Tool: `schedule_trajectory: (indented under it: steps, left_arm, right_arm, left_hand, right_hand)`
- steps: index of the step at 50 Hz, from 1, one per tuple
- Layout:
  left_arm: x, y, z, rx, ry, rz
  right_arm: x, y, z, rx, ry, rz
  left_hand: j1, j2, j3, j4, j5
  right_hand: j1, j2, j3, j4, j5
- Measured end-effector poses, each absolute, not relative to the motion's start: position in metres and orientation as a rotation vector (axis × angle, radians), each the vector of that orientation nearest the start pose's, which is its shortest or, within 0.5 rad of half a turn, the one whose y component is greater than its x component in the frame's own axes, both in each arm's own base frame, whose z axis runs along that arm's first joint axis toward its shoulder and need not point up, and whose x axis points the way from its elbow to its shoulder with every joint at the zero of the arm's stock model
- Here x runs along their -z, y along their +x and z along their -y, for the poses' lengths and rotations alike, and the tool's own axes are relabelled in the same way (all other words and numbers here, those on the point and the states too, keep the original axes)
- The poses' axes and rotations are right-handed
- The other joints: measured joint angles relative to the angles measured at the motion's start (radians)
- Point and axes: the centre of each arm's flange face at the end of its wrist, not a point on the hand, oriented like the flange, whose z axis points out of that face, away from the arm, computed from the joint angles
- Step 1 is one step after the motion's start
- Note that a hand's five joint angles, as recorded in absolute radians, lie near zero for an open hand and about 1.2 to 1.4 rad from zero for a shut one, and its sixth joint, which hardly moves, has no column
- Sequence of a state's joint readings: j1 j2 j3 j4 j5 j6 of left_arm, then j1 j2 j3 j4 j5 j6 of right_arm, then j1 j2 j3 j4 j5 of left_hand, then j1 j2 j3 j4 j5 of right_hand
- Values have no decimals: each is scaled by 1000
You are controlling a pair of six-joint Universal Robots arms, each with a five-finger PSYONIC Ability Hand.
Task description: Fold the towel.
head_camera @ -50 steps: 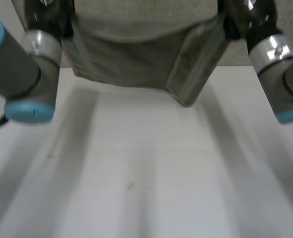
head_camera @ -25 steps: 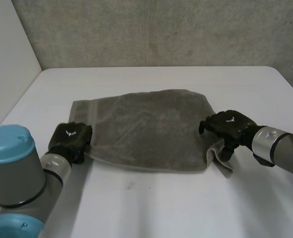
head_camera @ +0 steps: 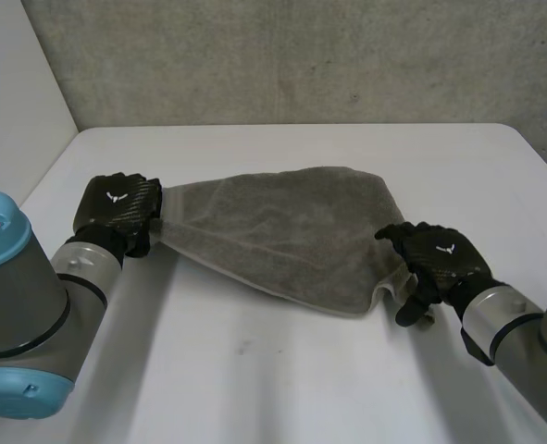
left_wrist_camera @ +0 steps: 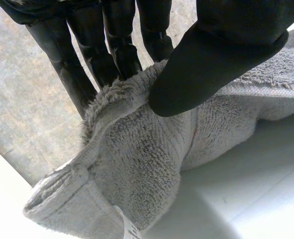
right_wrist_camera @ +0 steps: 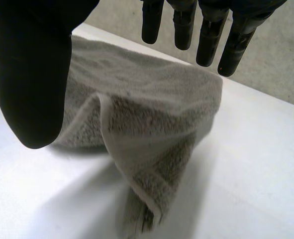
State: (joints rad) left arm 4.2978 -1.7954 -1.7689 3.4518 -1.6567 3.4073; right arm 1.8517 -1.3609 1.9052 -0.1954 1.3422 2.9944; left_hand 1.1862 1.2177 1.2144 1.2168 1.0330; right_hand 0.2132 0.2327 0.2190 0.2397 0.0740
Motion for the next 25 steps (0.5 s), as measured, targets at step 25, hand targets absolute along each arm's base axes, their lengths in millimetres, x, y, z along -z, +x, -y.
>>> schedule_trajectory:
  steps: [25]
  left_arm:
    - [-208,-237,262,2137,585,-2312]
  right_arm:
    - [-120,227,275,1836,-586,-2292]
  left_hand:
    - [0,0,0,0,0]
  right_hand:
    - [207,100,127,108,94]
